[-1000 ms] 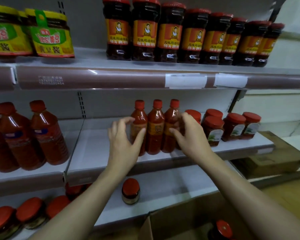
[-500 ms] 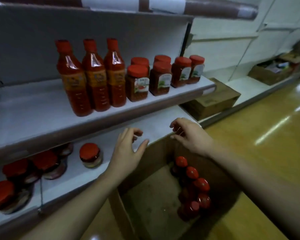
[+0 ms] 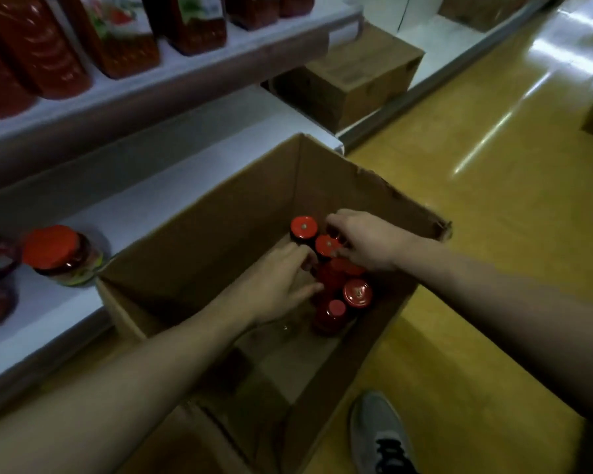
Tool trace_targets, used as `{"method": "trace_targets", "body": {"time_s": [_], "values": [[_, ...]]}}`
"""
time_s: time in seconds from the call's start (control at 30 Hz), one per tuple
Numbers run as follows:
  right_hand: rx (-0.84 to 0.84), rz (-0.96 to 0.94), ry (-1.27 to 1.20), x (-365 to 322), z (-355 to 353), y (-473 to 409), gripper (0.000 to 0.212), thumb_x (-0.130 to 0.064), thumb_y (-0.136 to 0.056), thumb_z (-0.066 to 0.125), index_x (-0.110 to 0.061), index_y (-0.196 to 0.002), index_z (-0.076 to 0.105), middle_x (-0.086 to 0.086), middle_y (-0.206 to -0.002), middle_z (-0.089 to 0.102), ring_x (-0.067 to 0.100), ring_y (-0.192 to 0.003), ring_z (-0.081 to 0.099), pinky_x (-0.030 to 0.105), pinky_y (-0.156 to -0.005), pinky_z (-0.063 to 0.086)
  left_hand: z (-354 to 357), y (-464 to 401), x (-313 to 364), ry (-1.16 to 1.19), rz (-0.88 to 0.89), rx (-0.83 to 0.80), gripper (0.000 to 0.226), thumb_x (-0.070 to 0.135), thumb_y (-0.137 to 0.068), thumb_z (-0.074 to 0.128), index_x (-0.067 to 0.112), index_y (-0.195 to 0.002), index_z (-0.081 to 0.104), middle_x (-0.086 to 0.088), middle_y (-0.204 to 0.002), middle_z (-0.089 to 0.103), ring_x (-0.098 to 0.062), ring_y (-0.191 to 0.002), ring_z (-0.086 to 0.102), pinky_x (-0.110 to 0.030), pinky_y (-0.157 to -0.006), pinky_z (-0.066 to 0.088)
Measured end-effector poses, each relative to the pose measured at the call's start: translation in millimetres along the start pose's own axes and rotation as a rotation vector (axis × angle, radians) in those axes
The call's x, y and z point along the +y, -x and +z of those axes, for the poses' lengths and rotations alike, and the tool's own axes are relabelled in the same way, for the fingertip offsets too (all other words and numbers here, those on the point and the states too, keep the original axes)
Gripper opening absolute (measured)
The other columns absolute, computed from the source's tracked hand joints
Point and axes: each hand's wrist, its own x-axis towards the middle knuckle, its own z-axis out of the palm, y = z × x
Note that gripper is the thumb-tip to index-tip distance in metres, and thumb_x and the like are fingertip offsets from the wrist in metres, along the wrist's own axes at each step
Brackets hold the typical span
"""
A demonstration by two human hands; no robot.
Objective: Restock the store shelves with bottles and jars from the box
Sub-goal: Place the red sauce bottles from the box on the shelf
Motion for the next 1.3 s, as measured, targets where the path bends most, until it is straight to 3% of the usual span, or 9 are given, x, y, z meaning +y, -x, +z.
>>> {"method": "trace_targets", "body": {"time_s": [0.1,0.2,0.4,0.6,0.73,0.87,1.0,1.17,1.3], "values": [[-0.09,0.011,0.049,9,10,-15,0.043,-0.021,-0.097,0.069,-0.01,-0.136,0.055,0.013,-0.129,0.056,0.033,-0.12,0.059,0.042,-0.102,0.049,19,-25,-1,-0.075,-0.024,-0.186,0.044,0.044,-0.094,0.07,0.017,-0.126,0.055,-0.002,-0.123,0.057,-0.019,-0.11,0.055,-0.03,-0.093,0.046],[-0.211,0.0,0.117,13,20,-27,0.047,-0.022,-0.095,0.072,-0.014,-0.138,0.056,0.011,-0.132,0.055,0.031,-0.124,0.057,0.035,-0.098,0.047,44,-38,-3,-0.08,-0.019,-0.287,0.055,0.049,-0.092,0.072,0.017,-0.132,0.053,-0.002,-0.128,0.055,-0.02,-0.114,0.055,-0.027,-0.092,0.043],[-0.515,-0.001,0.266,13,46,-47,0.066,-0.017,-0.092,0.078,-0.027,-0.151,0.05,0.003,-0.142,0.057,0.026,-0.125,0.06,0.027,-0.087,0.044,87,-47,-13,-0.063,0.001,-0.448,0.065,0.046,-0.085,0.08,0.014,-0.135,0.053,-0.008,-0.13,0.054,-0.027,-0.115,0.057,-0.041,-0.099,0.049],[-0.515,0.026,0.324,11,45,-66,0.07,-0.02,-0.092,0.079,-0.026,-0.153,0.047,0.006,-0.145,0.056,0.026,-0.128,0.058,0.024,-0.082,0.038,105,-53,-17,0.002,-0.058,-0.433,0.073,0.034,-0.081,0.086,0.016,-0.142,0.051,-0.012,-0.139,0.055,-0.031,-0.123,0.057,-0.039,-0.104,0.048],[-0.532,0.018,0.314,9,47,-72,0.072,-0.02,-0.091,0.08,-0.024,-0.154,0.045,0.006,-0.147,0.056,0.027,-0.13,0.057,0.024,-0.083,0.039,104,-47,-28,0.083,-0.066,-0.406,0.058,0.033,-0.084,0.084,0.017,-0.133,0.058,-0.01,-0.131,0.056,-0.029,-0.119,0.057,-0.043,-0.101,0.049],[-0.441,-0.013,0.267,14,51,-76,0.063,-0.026,-0.086,0.083,-0.02,-0.142,0.054,0.009,-0.133,0.063,0.03,-0.117,0.062,0.031,-0.083,0.047,89,-41,-35,0.156,-0.127,-0.361,0.049,0.03,-0.086,0.083,0.015,-0.128,0.063,-0.006,-0.131,0.06,-0.023,-0.12,0.058,-0.037,-0.1,0.049],[-0.352,-0.006,0.233,16,53,-74,0.052,-0.033,-0.093,0.076,-0.011,-0.136,0.055,0.014,-0.127,0.064,0.032,-0.112,0.064,0.035,-0.086,0.05,65,-36,-46,0.211,-0.253,-0.361,0.034,0.036,-0.089,0.08,0.019,-0.116,0.068,0.003,-0.113,0.068,-0.016,-0.105,0.063,-0.027,-0.081,0.048],[-0.321,-0.02,0.151,13,50,-67,0.05,-0.035,-0.097,0.072,-0.009,-0.136,0.055,0.014,-0.127,0.062,0.031,-0.111,0.063,0.032,-0.082,0.045,37,-14,-65,0.283,-0.415,-0.254,0.033,0.042,-0.086,0.081,0.019,-0.107,0.072,-0.002,-0.109,0.072,-0.019,-0.102,0.068,-0.04,-0.092,0.056],[-0.276,-0.029,0.085,-3,34,-58,0.044,-0.034,-0.096,0.072,-0.011,-0.128,0.054,0.013,-0.118,0.062,0.027,-0.098,0.059,0.033,-0.079,0.044,5,-3,-69,0.274,-0.439,-0.153,0.024,0.047,-0.085,0.081,0.028,-0.097,0.071,0.004,-0.098,0.07,-0.016,-0.093,0.066,-0.033,-0.081,0.054]]}}
